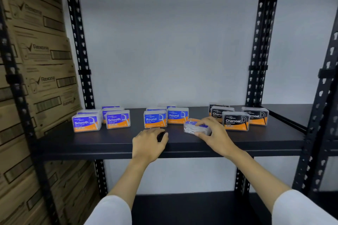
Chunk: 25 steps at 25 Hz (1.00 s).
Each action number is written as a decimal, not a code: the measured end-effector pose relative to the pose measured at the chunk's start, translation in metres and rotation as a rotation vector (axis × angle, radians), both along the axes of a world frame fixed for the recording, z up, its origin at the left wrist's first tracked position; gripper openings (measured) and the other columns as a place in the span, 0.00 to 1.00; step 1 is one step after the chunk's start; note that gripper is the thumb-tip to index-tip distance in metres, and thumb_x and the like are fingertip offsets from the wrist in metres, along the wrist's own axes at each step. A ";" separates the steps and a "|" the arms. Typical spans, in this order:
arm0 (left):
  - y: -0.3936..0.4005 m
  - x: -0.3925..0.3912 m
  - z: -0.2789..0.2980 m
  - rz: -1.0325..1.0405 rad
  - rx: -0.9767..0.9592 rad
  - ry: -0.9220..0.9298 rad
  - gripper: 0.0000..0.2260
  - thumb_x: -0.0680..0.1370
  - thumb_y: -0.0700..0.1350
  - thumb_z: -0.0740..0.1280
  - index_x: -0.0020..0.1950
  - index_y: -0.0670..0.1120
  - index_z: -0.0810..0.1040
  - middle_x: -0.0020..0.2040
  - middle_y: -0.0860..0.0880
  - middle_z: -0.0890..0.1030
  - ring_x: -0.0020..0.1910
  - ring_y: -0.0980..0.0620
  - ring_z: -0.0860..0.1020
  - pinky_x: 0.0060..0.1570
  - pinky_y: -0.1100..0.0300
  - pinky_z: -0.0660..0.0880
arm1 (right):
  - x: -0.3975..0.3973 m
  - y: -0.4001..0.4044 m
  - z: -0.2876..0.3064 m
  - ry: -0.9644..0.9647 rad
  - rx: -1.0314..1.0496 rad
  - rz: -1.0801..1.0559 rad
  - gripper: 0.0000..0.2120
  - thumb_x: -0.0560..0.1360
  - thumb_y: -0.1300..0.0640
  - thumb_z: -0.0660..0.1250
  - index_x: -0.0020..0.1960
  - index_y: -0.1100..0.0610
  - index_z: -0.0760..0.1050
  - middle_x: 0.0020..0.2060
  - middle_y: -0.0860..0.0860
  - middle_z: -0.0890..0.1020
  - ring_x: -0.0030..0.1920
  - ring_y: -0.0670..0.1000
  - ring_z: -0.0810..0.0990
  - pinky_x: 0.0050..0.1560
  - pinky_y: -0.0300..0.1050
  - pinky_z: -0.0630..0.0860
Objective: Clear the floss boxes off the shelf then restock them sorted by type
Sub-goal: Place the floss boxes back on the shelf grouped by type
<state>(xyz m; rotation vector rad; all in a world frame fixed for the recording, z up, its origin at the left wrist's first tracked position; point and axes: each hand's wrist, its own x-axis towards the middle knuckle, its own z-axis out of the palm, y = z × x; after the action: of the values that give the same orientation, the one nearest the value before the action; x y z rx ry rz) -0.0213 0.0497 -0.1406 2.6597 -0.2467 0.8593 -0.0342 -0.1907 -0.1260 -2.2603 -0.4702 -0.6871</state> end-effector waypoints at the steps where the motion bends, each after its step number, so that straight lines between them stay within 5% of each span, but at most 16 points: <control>1: 0.000 0.001 -0.001 0.002 0.006 -0.005 0.16 0.79 0.60 0.57 0.61 0.58 0.77 0.57 0.59 0.81 0.58 0.57 0.76 0.47 0.60 0.72 | 0.001 -0.001 0.002 -0.008 0.038 -0.013 0.12 0.71 0.59 0.73 0.54 0.52 0.77 0.52 0.47 0.76 0.54 0.45 0.75 0.50 0.25 0.67; 7: 0.001 0.005 -0.004 0.005 0.008 -0.017 0.17 0.79 0.60 0.57 0.61 0.58 0.77 0.57 0.59 0.80 0.58 0.58 0.76 0.48 0.60 0.72 | 0.009 -0.008 0.008 0.090 0.046 -0.079 0.16 0.71 0.55 0.73 0.57 0.50 0.75 0.55 0.48 0.76 0.57 0.47 0.73 0.54 0.38 0.71; 12: 0.000 0.004 -0.005 0.022 0.016 -0.048 0.16 0.79 0.60 0.57 0.60 0.58 0.78 0.56 0.59 0.81 0.57 0.58 0.76 0.46 0.61 0.71 | 0.005 0.005 0.004 0.122 0.078 -0.258 0.20 0.69 0.45 0.73 0.59 0.50 0.75 0.55 0.50 0.71 0.57 0.47 0.71 0.51 0.37 0.68; 15: 0.000 0.005 -0.007 0.022 0.024 -0.057 0.16 0.79 0.60 0.57 0.60 0.58 0.78 0.56 0.59 0.81 0.57 0.58 0.77 0.46 0.61 0.71 | -0.004 0.020 0.003 0.138 0.127 -0.133 0.25 0.66 0.40 0.74 0.59 0.47 0.74 0.55 0.47 0.68 0.57 0.44 0.69 0.53 0.35 0.67; 20: 0.001 0.005 -0.005 0.001 0.025 -0.066 0.16 0.79 0.59 0.57 0.60 0.57 0.78 0.56 0.59 0.81 0.57 0.58 0.76 0.47 0.61 0.71 | 0.009 0.010 0.024 0.205 -0.013 0.070 0.24 0.69 0.46 0.74 0.64 0.45 0.74 0.66 0.42 0.69 0.68 0.43 0.62 0.66 0.42 0.61; 22: 0.001 0.005 -0.006 0.008 0.030 -0.069 0.16 0.79 0.59 0.57 0.60 0.57 0.77 0.57 0.60 0.80 0.58 0.59 0.76 0.47 0.63 0.71 | 0.015 0.005 0.027 0.362 0.012 0.183 0.24 0.70 0.49 0.73 0.65 0.43 0.73 0.67 0.42 0.71 0.68 0.43 0.67 0.64 0.39 0.65; 25: 0.001 0.005 -0.006 0.020 0.033 -0.075 0.16 0.79 0.60 0.56 0.60 0.58 0.77 0.57 0.60 0.80 0.58 0.60 0.76 0.47 0.63 0.71 | 0.017 0.009 0.020 0.285 -0.038 0.058 0.28 0.68 0.42 0.73 0.66 0.42 0.70 0.61 0.44 0.73 0.62 0.44 0.67 0.57 0.39 0.66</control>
<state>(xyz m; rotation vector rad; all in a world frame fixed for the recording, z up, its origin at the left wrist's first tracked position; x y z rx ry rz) -0.0158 0.0504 -0.1466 2.6680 -0.2552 0.9701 -0.0171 -0.1813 -0.1059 -2.3230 -0.4089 -0.3210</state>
